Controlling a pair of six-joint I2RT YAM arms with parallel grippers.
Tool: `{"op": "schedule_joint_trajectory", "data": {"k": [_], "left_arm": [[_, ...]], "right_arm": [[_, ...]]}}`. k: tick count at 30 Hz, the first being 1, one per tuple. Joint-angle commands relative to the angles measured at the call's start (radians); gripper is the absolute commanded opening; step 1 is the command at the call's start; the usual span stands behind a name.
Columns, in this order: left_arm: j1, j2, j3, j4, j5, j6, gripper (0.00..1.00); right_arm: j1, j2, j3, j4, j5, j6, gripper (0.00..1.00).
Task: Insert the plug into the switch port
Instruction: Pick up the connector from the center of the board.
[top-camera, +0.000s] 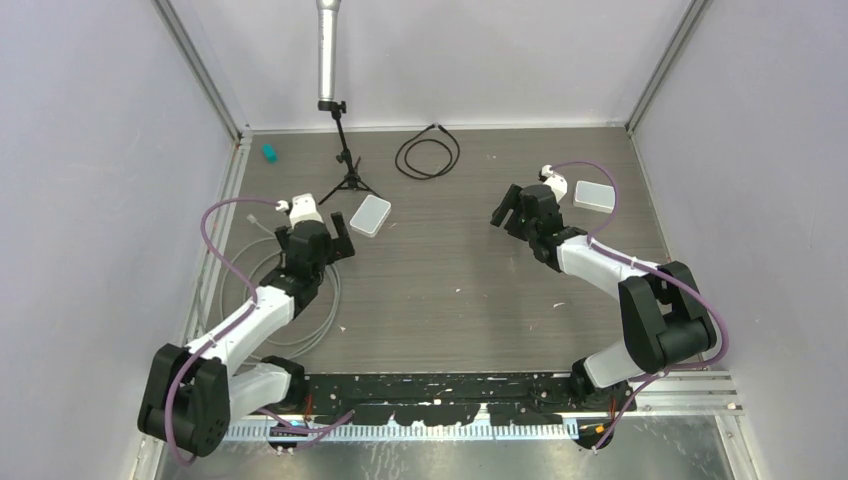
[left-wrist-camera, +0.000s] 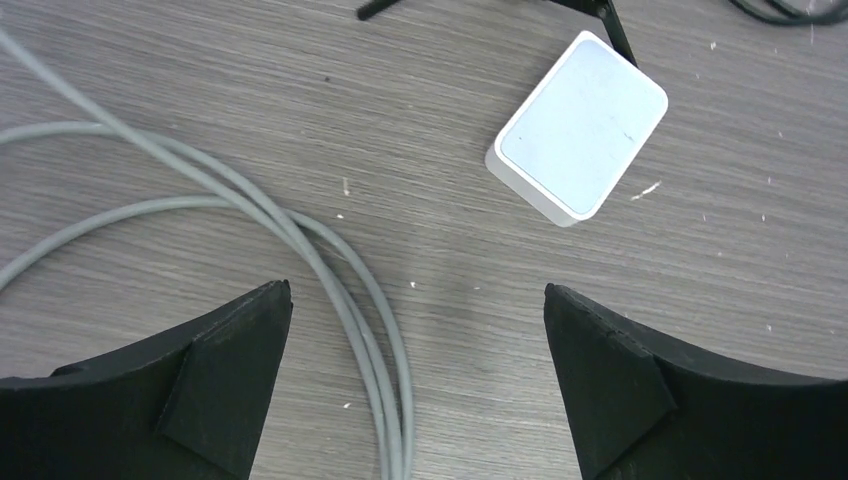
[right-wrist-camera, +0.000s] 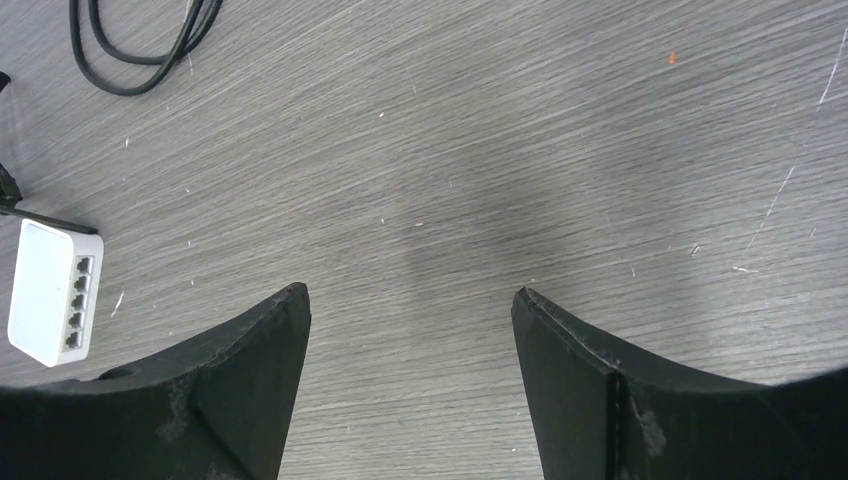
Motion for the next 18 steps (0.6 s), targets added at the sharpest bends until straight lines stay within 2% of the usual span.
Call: {"op": "schedule_joint_trajectory", "data": {"k": [1,11,14,18], "left_arm": [[-0.003,-0.065,0.028,-0.023,-0.138,-0.028,1.0],[-0.002,-0.121,0.067,-0.225,-0.382,-0.126,1.0],[-0.001,-0.165,0.092,-0.335,-0.461,-0.169,1.0],[0.054,-0.226,0.1,-0.41,-0.461,-0.188,0.89]], "right_arm": [[0.001,-0.006,0.039,0.011,0.02,0.015,0.78],[0.001,-0.003,0.041,0.009,0.04,0.019,0.78],[0.0,0.004,0.047,0.005,0.046,0.018,0.78],[0.0,0.01,0.05,0.003,0.046,0.018,0.78]]}}
